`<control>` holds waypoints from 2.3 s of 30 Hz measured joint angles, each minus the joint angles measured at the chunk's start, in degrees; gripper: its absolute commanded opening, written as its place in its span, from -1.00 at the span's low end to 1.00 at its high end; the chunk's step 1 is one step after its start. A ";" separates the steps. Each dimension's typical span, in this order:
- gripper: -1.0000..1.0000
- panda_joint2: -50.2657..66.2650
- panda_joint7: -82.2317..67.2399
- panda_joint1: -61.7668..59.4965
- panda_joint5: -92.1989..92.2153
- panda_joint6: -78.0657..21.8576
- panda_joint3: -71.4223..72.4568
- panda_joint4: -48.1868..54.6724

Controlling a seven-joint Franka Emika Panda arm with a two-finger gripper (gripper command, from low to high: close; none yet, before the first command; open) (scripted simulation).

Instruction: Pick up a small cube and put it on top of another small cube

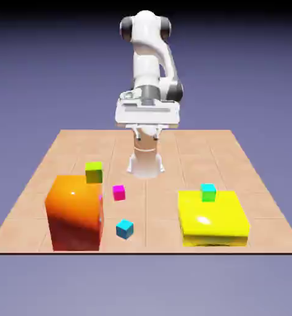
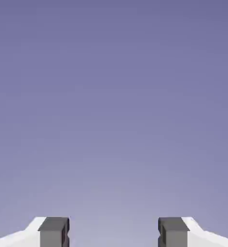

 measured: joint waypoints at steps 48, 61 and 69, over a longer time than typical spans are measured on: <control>0.00 48.94 7.56 35.90 -119.61 -41.92 -27.57 4.90; -1.00 66.60 14.26 34.29 -137.60 -45.34 -28.42 15.22; -1.00 54.51 8.15 39.77 -132.73 -46.63 -30.77 5.55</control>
